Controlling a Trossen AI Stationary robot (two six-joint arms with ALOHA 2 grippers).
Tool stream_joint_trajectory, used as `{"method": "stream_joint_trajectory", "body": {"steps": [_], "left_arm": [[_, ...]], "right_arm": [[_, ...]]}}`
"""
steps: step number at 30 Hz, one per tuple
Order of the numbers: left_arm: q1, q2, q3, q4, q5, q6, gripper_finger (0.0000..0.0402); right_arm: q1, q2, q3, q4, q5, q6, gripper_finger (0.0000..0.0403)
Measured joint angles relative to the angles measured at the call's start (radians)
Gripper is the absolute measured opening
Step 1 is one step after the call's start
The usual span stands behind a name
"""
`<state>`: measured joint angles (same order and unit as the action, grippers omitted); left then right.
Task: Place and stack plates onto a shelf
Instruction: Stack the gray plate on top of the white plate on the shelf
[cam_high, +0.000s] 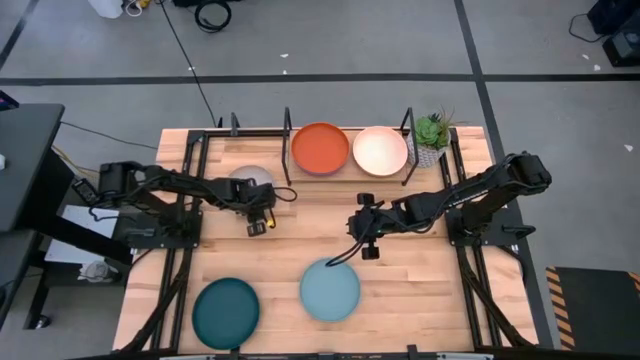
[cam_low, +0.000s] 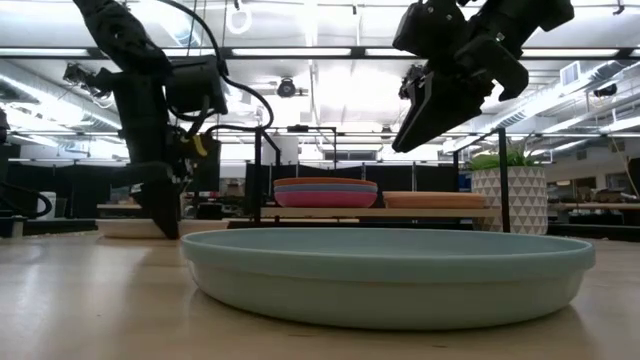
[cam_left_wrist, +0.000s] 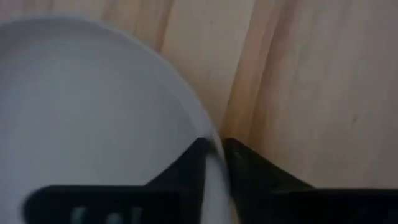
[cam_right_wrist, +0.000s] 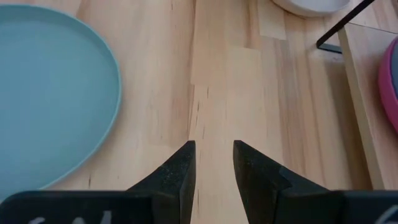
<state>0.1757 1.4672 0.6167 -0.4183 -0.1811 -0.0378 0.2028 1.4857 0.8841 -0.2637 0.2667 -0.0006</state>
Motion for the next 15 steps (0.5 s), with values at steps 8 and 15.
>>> {"method": "stream_joint_trajectory", "body": {"steps": [8,15], "left_arm": [[-0.029,-0.122,0.043,-0.127,0.109,0.0,0.002],[-0.103,-0.201,0.103,-0.132,0.34,-0.085,0.0017]], "right_arm": [[0.0,0.0,0.0,0.0,0.002,-0.008,0.0113],[0.02,0.0,0.0,0.005,0.002,-0.06,0.0113]]}}
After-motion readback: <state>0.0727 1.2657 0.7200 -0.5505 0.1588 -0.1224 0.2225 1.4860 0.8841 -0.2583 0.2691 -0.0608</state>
